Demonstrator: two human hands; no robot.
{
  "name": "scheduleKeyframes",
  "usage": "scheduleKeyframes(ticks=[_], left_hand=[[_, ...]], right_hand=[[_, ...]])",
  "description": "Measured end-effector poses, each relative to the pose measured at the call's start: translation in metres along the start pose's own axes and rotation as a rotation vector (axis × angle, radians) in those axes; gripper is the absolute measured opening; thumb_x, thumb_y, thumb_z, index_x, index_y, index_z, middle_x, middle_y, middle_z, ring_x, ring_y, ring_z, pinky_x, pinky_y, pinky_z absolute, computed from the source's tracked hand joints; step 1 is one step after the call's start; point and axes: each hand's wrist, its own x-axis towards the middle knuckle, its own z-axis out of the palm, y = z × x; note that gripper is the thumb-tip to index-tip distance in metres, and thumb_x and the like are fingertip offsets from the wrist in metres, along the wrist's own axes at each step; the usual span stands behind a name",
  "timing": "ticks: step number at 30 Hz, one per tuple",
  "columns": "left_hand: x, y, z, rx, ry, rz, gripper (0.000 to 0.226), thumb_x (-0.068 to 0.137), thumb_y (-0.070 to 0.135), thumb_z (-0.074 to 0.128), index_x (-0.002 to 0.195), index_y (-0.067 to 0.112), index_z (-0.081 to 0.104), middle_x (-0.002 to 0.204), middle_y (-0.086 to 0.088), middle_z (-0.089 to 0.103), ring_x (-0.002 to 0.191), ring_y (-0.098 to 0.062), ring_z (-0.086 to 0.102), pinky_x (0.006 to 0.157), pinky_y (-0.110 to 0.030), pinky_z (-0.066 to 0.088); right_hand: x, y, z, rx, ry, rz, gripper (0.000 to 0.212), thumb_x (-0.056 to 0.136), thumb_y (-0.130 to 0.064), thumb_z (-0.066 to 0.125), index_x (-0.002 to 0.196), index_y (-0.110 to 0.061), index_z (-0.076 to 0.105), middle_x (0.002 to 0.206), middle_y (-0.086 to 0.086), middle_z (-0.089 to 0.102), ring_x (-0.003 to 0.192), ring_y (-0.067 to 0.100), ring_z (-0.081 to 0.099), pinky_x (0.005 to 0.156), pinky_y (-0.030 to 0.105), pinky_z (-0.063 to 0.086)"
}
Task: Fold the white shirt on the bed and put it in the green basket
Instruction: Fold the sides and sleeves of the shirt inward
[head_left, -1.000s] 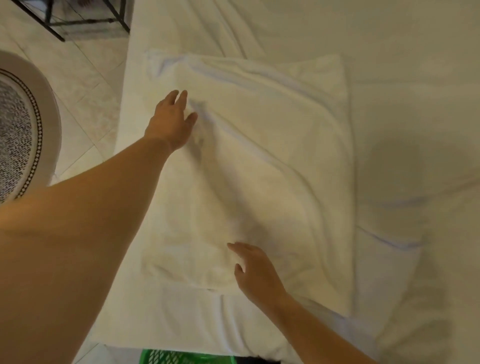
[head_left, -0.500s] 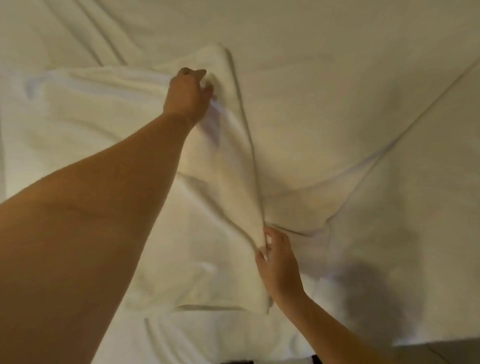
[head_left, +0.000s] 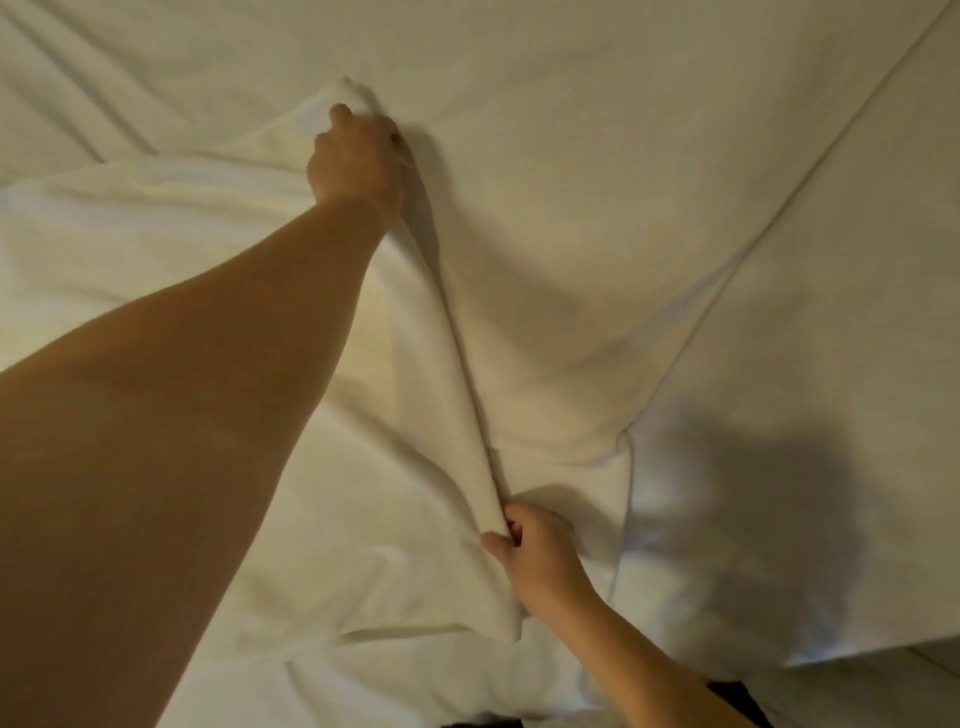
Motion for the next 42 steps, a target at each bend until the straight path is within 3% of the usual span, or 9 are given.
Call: scheduleKeyframes(ticks=[6,10,15,19,24,28,33,38,42], left_hand=[[0.003,0.014,-0.006,0.139,0.043,-0.054,0.045,0.097,0.009,0.046,0.142,0.003,0.046,0.138,-0.015,0.043,0.128,-0.036,0.041,0.093,-0.045,0.048],[0.000,0.023,-0.017,-0.100,0.097,-0.089,0.038,0.098,0.005,0.041,0.135,-0.002,0.048,0.140,-0.019,0.045,0.124,-0.038,0.048,0.099,-0.041,0.046],[0.019,0.052,-0.047,-0.569,0.169,-0.224,0.036,0.100,0.014,0.027,0.130,0.011,0.048,0.120,-0.009,0.056,0.106,-0.028,0.057,0.076,-0.030,0.042],[0.032,0.111,-0.083,-0.520,0.127,-0.123,0.048,0.090,0.007,0.059,0.135,0.007,0.042,0.124,-0.005,0.048,0.100,-0.021,0.053,0.069,-0.011,0.044],[0.045,0.218,-0.100,-0.533,0.137,-0.014,0.046,0.087,-0.007,0.047,0.128,0.010,0.039,0.111,0.003,0.040,0.078,-0.007,0.041,0.052,-0.003,0.038],[0.039,0.307,-0.095,-0.471,0.111,0.165,0.065,0.082,-0.012,0.055,0.141,0.006,0.035,0.122,-0.001,0.039,0.096,-0.013,0.045,0.067,-0.005,0.042],[0.032,0.395,-0.087,-0.401,0.084,0.339,0.068,0.082,-0.012,0.053,0.146,0.002,0.035,0.147,-0.006,0.033,0.108,-0.014,0.044,0.080,-0.001,0.037],[0.034,0.427,-0.067,-0.221,-0.092,0.399,0.069,0.095,0.028,0.064,0.151,0.000,0.036,0.158,-0.013,0.028,0.140,-0.029,0.040,0.116,-0.023,0.030],[0.026,0.412,-0.046,-0.097,-0.221,0.458,0.080,0.098,0.047,0.057,0.160,0.009,0.023,0.164,-0.016,0.022,0.150,-0.033,0.025,0.123,-0.037,0.022]], right_hand=[[-0.009,-0.002,-0.014,0.095,-0.077,-0.018,0.036,0.087,-0.034,0.068,0.064,-0.020,0.043,0.057,-0.008,0.042,0.050,0.007,0.035,0.051,0.024,0.031],[-0.020,0.001,-0.032,0.152,-0.077,-0.053,0.040,0.086,-0.037,0.068,0.063,-0.019,0.039,0.054,-0.009,0.038,0.052,0.008,0.032,0.052,0.026,0.028],[-0.032,0.003,-0.093,0.239,-0.040,-0.119,0.045,0.086,-0.027,0.072,0.059,-0.016,0.037,0.051,-0.008,0.030,0.052,0.005,0.027,0.051,0.026,0.023],[-0.035,0.018,-0.169,0.289,0.041,-0.149,0.049,0.086,-0.022,0.075,0.055,-0.021,0.037,0.051,-0.010,0.028,0.052,0.004,0.026,0.049,0.024,0.021],[-0.029,0.059,-0.267,0.247,0.216,-0.152,0.049,0.085,-0.022,0.076,0.056,-0.021,0.037,0.053,-0.008,0.028,0.053,0.005,0.026,0.050,0.027,0.022],[-0.029,0.111,-0.340,0.143,0.336,-0.128,0.044,0.087,-0.032,0.073,0.065,-0.004,0.049,0.052,0.006,0.039,0.051,0.008,0.034,0.050,0.031,0.030],[-0.027,0.161,-0.398,0.126,0.447,-0.049,0.034,0.088,-0.026,0.072,0.067,-0.006,0.054,0.054,0.006,0.048,0.050,0.011,0.038,0.051,0.031,0.037],[-0.011,0.189,-0.397,0.152,0.442,0.019,0.002,0.091,-0.012,0.068,0.092,-0.012,0.069,0.080,0.008,0.071,0.073,0.025,0.064,0.067,0.033,0.047],[-0.009,0.197,-0.381,0.217,0.398,0.098,0.026,0.086,-0.007,0.069,0.107,-0.021,0.067,0.089,-0.001,0.073,0.078,0.015,0.069,0.057,0.019,0.049]])
